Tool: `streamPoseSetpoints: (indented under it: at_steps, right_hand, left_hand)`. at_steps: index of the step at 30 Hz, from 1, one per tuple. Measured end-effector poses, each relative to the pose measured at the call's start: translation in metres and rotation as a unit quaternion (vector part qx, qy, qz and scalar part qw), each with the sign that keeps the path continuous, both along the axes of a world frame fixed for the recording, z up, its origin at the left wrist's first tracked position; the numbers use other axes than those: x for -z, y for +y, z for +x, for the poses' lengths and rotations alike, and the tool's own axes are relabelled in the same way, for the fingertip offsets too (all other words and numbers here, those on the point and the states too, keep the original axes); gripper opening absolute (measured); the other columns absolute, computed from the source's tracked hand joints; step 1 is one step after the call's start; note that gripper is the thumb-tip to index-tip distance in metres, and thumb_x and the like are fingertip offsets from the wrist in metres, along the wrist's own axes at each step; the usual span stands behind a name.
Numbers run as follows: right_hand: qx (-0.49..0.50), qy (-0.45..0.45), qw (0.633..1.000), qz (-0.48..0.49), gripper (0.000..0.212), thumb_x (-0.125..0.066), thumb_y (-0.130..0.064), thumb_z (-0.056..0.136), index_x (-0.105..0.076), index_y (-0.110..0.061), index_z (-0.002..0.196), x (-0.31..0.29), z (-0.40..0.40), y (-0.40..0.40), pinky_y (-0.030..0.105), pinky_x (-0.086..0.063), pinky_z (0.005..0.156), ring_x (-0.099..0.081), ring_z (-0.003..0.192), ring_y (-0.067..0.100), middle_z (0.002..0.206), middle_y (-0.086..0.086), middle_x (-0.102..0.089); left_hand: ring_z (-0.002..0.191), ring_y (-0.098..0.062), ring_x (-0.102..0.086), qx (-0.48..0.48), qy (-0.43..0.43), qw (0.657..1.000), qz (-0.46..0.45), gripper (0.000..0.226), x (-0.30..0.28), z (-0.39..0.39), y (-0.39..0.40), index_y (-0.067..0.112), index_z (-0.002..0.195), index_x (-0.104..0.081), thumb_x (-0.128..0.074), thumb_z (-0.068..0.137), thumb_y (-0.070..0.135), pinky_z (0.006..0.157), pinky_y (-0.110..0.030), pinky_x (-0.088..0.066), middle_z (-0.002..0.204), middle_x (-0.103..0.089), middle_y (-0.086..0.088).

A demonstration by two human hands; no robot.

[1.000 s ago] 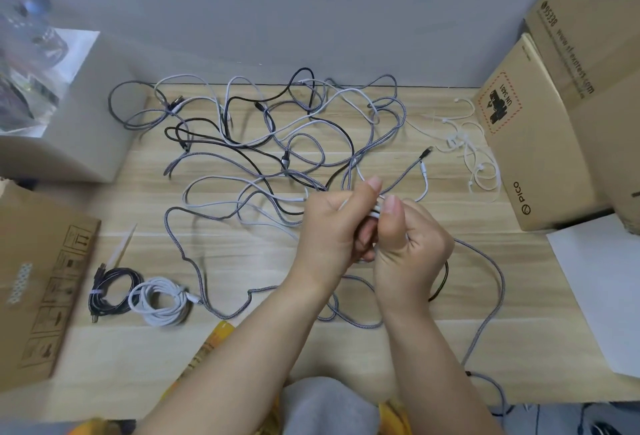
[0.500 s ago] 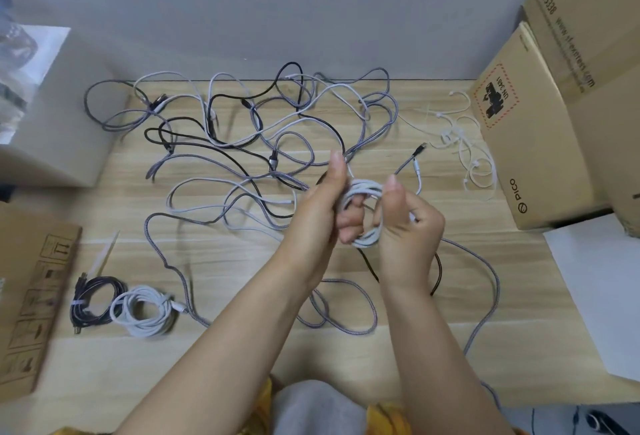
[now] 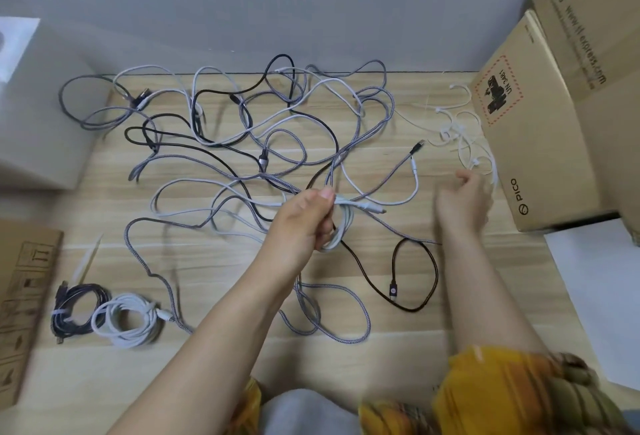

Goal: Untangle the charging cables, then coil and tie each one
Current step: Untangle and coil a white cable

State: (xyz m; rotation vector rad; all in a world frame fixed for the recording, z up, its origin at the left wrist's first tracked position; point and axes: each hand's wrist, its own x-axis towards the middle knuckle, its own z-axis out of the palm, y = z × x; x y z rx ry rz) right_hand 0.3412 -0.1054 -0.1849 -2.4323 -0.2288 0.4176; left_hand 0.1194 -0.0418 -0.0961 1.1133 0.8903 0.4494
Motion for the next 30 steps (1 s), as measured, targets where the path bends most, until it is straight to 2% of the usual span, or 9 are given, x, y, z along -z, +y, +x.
streamPoseSetpoints:
  at_steps: [4,7,10,14,17,22,25,28,30]
  right_hand:
    - [0.006,0.010,0.997,-0.072,0.036,-0.052,-0.017,0.084,-0.056,-0.015,0.120,0.028,0.026,-0.011,0.035,-0.031,0.100,-0.039,0.122,0.032,0.132,0.009,-0.047]
    - [-0.032,-0.017,0.999,-0.033,0.017,-0.057,-0.005,0.081,-0.065,-0.014,0.094,0.043,0.025,-0.017,0.029,-0.034,0.083,-0.051,0.108,0.034,0.108,0.013,-0.060]
    - [-0.030,-0.022,0.999,-0.001,0.019,-0.055,-0.001,0.081,-0.059,-0.019,0.082,0.046,0.018,-0.021,0.028,-0.037,0.070,-0.059,0.092,0.034,0.088,0.008,-0.063]
    - [-0.041,-0.132,0.990,0.023,0.029,-0.039,-0.007,0.086,-0.064,-0.015,0.101,0.025,0.004,-0.020,0.038,-0.040,0.087,-0.057,0.100,0.034,0.101,0.010,-0.068]
    - [-0.047,-0.176,0.978,0.102,0.028,-0.046,-0.008,0.087,-0.063,-0.012,0.108,0.000,-0.011,-0.024,0.047,-0.041,0.094,-0.058,0.098,0.032,0.089,-0.002,-0.061]
    - [-0.055,-0.192,0.950,0.241,0.027,-0.043,-0.006,0.093,-0.066,-0.010,0.105,-0.052,-0.051,-0.032,0.009,-0.040,0.074,-0.054,0.071,0.005,0.100,-0.001,-0.052]
    - [-0.074,-0.077,0.928,0.356,0.030,-0.041,-0.009,0.092,-0.063,-0.028,0.088,-0.084,-0.085,-0.032,0.018,-0.044,0.055,-0.043,0.050,0.005,0.098,-0.004,-0.057]
    - [-0.074,0.130,0.876,0.458,0.024,-0.046,-0.005,0.097,-0.058,-0.020,0.083,-0.113,-0.127,-0.031,0.018,-0.035,0.040,-0.034,0.041,0.005,0.076,-0.013,-0.064]
    - [-0.079,0.248,0.836,0.484,0.011,-0.047,-0.016,0.093,-0.053,-0.013,0.083,-0.124,-0.156,-0.030,0.016,-0.031,0.037,-0.032,0.037,0.004,0.066,-0.012,-0.058]
  left_hand:
    - [0.038,0.000,-0.026,0.001,0.006,1.000,-0.006,0.031,0.004,-0.001,0.000,0.014,0.068,-0.035,-0.036,0.100,0.017,0.040,-0.011,-0.024,0.042,-0.033,0.014]
    - [0.038,-0.001,-0.025,-0.002,0.003,1.000,-0.018,0.031,0.005,-0.002,0.001,0.014,0.069,-0.035,-0.037,0.100,0.017,0.040,-0.012,-0.023,0.042,-0.031,0.015]
    - [0.038,-0.002,-0.024,-0.005,0.012,1.000,-0.013,0.031,0.006,-0.004,0.002,0.014,0.070,-0.035,-0.036,0.100,0.018,0.040,-0.012,-0.023,0.042,-0.030,0.015]
    - [0.037,0.000,-0.025,-0.021,0.006,1.000,-0.012,0.032,0.006,-0.010,0.003,0.013,0.069,-0.036,-0.035,0.101,0.019,0.040,-0.012,-0.024,0.040,-0.031,0.013]
    - [0.040,-0.003,-0.025,-0.030,-0.001,1.000,0.000,0.035,0.006,-0.017,0.003,0.014,0.067,-0.035,-0.032,0.101,0.022,0.043,-0.013,-0.023,0.043,-0.029,0.014]
    - [0.045,-0.006,-0.026,-0.058,-0.011,0.998,0.002,0.035,0.004,-0.034,-0.003,0.019,0.067,-0.031,-0.033,0.101,0.028,0.048,-0.019,-0.021,0.050,-0.028,0.014]
    - [0.046,-0.007,-0.029,-0.074,-0.021,0.997,0.006,0.034,0.001,-0.044,-0.008,0.019,0.068,-0.032,-0.033,0.100,0.030,0.050,-0.018,-0.024,0.049,-0.031,0.015]
    - [0.048,-0.006,-0.031,-0.088,-0.033,0.995,0.043,0.033,-0.004,-0.051,-0.013,0.018,0.070,-0.033,-0.037,0.098,0.035,0.050,-0.016,-0.028,0.049,-0.033,0.014]
    - [0.049,-0.004,-0.034,-0.093,-0.041,0.991,0.091,0.034,-0.007,-0.053,-0.016,0.017,0.071,-0.033,-0.041,0.095,0.040,0.051,-0.015,-0.031,0.050,-0.035,0.015]
